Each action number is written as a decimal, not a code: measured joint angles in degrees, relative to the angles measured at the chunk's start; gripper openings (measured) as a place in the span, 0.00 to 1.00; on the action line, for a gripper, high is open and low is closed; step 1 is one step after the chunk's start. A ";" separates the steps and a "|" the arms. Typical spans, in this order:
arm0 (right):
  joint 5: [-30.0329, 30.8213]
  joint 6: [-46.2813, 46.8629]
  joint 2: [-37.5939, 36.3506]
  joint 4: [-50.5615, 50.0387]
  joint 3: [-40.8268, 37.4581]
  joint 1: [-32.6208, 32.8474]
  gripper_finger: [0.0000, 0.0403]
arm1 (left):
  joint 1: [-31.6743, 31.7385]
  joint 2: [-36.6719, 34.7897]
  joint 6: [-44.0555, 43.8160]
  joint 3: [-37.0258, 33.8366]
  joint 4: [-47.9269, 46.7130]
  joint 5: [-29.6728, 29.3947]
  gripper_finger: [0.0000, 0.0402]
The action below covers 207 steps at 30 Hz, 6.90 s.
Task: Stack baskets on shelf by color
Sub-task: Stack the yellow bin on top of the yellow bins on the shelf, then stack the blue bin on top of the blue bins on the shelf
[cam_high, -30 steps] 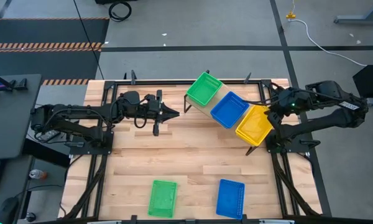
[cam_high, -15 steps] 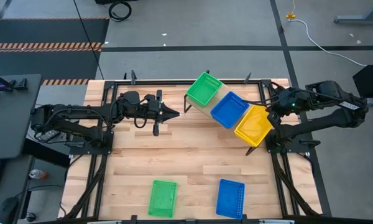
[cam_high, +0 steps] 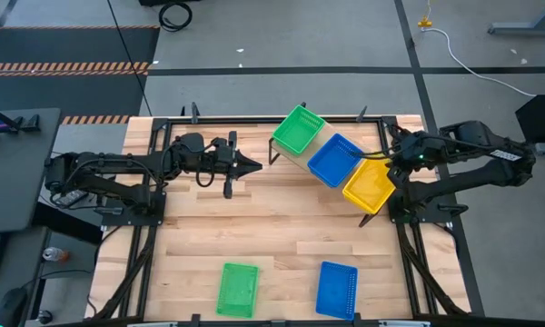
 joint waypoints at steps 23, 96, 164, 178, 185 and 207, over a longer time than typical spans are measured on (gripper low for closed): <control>-2.30 0.95 -0.72 0.01 -0.83 -0.02 0.04 | 0.02 0.00 0.00 0.00 0.00 0.00 0.08; -1.59 0.29 -1.07 2.55 -9.75 -0.01 0.28 | 0.02 0.00 -0.42 -0.02 -0.02 0.20 0.07; -16.38 32.81 40.58 54.63 -1.27 46.27 0.28 | -7.96 0.59 -2.84 -0.04 -12.79 -5.23 0.40; -9.46 29.47 54.12 69.58 -1.25 52.87 0.29 | -23.03 3.62 -18.85 0.19 -18.56 -13.22 0.41; -5.84 27.19 56.58 70.98 -1.23 53.39 0.36 | -30.51 6.66 -24.06 0.02 -19.63 -23.12 0.40; -6.96 25.04 63.01 69.41 -1.23 54.14 0.46 | -34.16 7.85 -26.94 -0.02 -19.37 -25.22 0.40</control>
